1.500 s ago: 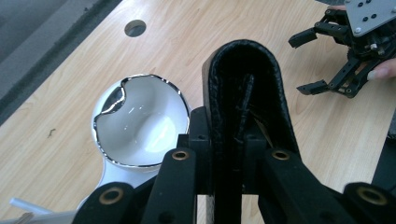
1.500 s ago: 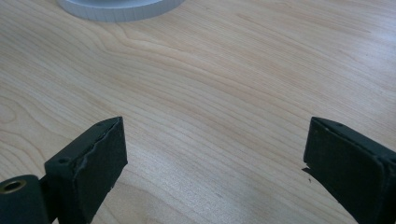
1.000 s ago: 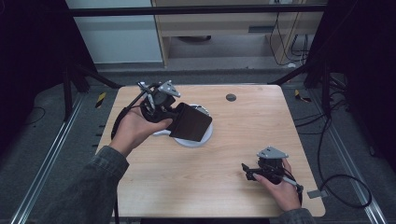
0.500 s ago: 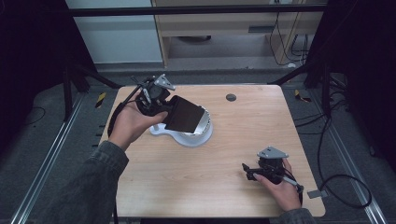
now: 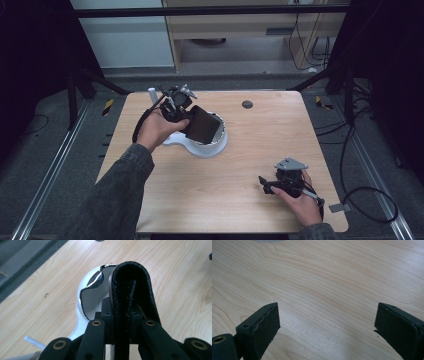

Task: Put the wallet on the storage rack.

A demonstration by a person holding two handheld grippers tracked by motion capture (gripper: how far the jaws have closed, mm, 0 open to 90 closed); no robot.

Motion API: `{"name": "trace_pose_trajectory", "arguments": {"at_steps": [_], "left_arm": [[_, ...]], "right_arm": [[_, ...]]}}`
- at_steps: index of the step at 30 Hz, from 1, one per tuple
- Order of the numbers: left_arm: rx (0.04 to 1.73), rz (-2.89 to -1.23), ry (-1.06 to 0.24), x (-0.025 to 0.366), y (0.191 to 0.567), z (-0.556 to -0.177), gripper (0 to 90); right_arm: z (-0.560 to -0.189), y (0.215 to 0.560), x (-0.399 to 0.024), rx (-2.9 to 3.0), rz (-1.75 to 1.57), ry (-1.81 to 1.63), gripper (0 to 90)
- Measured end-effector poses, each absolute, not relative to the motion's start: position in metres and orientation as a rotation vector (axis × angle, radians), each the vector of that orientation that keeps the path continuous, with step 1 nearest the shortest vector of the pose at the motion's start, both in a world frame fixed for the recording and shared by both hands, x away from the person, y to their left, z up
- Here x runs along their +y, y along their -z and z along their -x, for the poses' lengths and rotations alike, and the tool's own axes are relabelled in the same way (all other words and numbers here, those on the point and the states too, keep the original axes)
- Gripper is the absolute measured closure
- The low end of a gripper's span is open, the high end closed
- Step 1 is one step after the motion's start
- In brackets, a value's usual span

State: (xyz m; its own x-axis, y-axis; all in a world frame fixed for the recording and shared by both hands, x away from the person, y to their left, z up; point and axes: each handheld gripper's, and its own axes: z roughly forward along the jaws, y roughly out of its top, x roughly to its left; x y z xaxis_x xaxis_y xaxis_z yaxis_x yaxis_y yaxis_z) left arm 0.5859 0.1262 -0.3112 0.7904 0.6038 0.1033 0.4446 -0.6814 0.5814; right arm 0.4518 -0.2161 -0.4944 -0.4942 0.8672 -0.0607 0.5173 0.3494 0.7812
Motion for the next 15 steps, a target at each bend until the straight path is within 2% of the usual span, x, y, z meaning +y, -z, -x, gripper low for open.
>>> {"name": "trace_pose_trajectory", "arguments": {"at_steps": [8,9,11,13,15], "left_arm": [[0.832,-2.379,-0.349,0.125,0.318,-0.603,77.7],[0.841,-2.378,-0.362,0.126,0.318,-0.604,75.1],[0.860,-2.367,-0.377,0.129,0.319,-0.606,62.6],[0.867,-2.367,-0.403,0.131,0.320,-0.606,61.7],[0.872,-2.360,-0.425,0.135,0.319,-0.606,55.4]], "right_arm": [[-0.450,0.494,-0.217,2.150,-1.216,-0.990,6.2],[-0.451,0.495,-0.217,2.151,-1.214,-0.990,6.2],[-0.451,0.495,-0.217,2.155,-1.215,-0.989,6.2],[-0.451,0.496,-0.217,2.158,-1.219,-0.985,6.2],[-0.451,0.496,-0.217,2.163,-1.214,-0.983,6.2]]}}
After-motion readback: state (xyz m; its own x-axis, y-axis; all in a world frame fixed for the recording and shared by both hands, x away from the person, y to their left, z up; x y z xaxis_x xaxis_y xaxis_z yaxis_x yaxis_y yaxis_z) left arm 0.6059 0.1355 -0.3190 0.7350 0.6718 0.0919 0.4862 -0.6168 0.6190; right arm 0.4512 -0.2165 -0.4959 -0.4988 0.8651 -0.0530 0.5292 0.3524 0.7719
